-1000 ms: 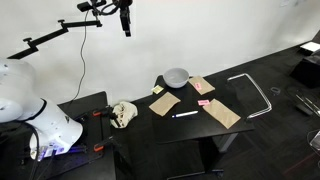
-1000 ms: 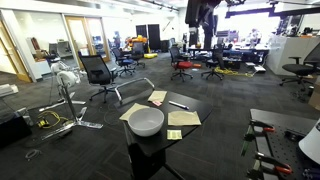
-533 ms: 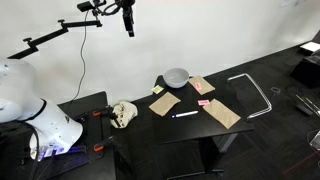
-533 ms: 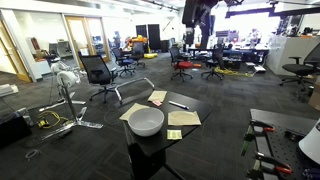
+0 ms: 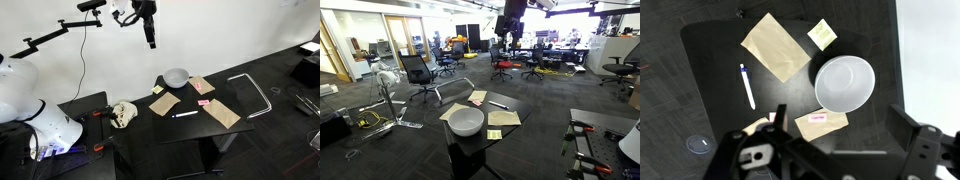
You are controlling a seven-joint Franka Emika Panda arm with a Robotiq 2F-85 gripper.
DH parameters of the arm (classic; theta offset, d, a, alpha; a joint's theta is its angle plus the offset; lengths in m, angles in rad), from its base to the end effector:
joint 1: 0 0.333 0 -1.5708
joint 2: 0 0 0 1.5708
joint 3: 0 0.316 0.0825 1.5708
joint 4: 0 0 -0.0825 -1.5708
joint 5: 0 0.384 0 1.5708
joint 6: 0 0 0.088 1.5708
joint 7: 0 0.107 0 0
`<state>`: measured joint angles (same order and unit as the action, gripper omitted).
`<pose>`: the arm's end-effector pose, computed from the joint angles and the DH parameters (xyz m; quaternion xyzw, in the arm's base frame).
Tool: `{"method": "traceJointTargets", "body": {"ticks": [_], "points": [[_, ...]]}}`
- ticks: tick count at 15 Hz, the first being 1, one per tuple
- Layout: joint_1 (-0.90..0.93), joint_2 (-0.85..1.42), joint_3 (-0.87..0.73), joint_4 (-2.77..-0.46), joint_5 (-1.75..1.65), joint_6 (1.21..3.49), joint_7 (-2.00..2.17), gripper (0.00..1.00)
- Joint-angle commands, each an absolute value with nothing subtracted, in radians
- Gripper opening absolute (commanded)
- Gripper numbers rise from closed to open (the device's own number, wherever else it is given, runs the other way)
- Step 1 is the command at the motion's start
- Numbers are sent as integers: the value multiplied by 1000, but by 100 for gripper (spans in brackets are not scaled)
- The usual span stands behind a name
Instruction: Pick up the pen from the table and put it in the grey bowl.
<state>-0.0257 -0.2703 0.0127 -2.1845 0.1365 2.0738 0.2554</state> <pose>0.4886 0.0010 0.5167 -0.9819 0.1609 -0.0717 0.0697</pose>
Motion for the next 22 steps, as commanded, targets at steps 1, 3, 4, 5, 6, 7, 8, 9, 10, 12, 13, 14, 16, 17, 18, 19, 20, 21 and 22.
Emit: {"method": "traceJointTargets", "body": {"ticks": [1, 3, 4, 5, 6, 7, 8, 9, 10, 12, 13, 14, 16, 17, 18, 19, 20, 21, 22], "points": [[-51, -188, -21, -2128, 77, 2066, 170, 100], [-61, -150, -43, -2118, 49, 2074, 112, 100], [-65, -135, -54, -2120, 42, 2091, 79, 100], [-70, -120, -62, -2121, 28, 2107, 62, 100], [-75, -102, -74, -2124, 27, 2125, 34, 100], [-79, -86, -82, -2127, 25, 2142, 16, 100], [-85, -68, -92, -2133, 28, 2160, 2, 100], [-89, -54, -98, -2137, 30, 2173, -8, 100], [-96, -36, -105, -2145, 26, 2197, -9, 100], [-106, -3, -116, -2159, 27, 2257, 7, 100], [-112, 13, -121, -2167, 33, 2289, 10, 100], [-116, 31, -125, -2174, 37, 2315, 11, 100], [-122, 73, -130, -2183, 41, 2355, 21, 100], [-123, 93, -132, -2187, 41, 2363, 24, 100], [-124, 111, -132, -2190, 36, 2364, 34, 100], [-125, 87, -128, -2181, 40, 2337, 11, 100], [-126, 104, -128, -2185, 40, 2344, 12, 100], [-126, 117, -128, -2185, 40, 2347, 13, 100], [-126, 122, -128, -2185, 40, 2348, 13, 100]]}}
